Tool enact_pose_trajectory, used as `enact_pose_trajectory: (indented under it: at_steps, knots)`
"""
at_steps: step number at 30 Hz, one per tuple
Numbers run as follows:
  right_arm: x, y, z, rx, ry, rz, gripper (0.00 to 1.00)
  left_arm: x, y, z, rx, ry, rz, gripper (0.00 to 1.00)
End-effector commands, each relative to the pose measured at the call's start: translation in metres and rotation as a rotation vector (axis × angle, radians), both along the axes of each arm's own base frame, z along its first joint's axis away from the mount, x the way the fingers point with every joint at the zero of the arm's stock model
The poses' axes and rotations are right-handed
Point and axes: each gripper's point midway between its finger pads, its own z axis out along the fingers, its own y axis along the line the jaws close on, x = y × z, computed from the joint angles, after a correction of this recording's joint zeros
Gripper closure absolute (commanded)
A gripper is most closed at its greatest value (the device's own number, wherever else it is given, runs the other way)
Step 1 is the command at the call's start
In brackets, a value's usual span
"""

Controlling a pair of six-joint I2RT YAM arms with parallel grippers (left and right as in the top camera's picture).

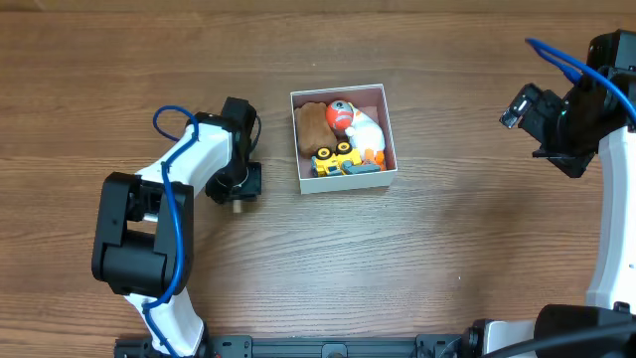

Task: Pack container
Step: 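Return the left gripper and grasp the cat-face lollipop by its stick, then carry the lollipop into the box and release it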

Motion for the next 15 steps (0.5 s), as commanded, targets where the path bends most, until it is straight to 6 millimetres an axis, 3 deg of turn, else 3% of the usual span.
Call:
enact_pose_trajectory:
  at_steps: [1, 4, 7, 8, 11, 15]
  knots:
    - [0.0, -0.003, 0.001, -0.017, -0.003, -0.001, 0.0, -0.007, 0.009, -0.008, 0.027, 0.02, 0.014, 0.96]
    - [-0.001, -0.003, 0.001, -0.017, 0.001, -0.001, 0.0, -0.009, 0.009, -0.006, 0.027, 0.034, -0.016, 0.96]
    - [-0.002, -0.003, 0.001, -0.017, 0.001, -0.001, 0.0, -0.003, 0.008, 0.015, 0.024, 0.027, -0.047, 0.96]
    - [-0.002, -0.003, 0.001, -0.016, 0.001, -0.001, 0.0, 0.004, 0.007, 0.032, 0.023, 0.006, -0.053, 0.96]
    - [-0.001, -0.003, 0.001, -0.017, 0.001, -0.001, 0.0, 0.034, -0.001, 0.109, -0.009, -0.149, -0.084, 0.96]
    - [-0.001, -0.003, 0.001, -0.017, -0.001, -0.001, 0.0, 0.058, -0.043, 0.208, -0.106, -0.414, -0.278, 0.96]
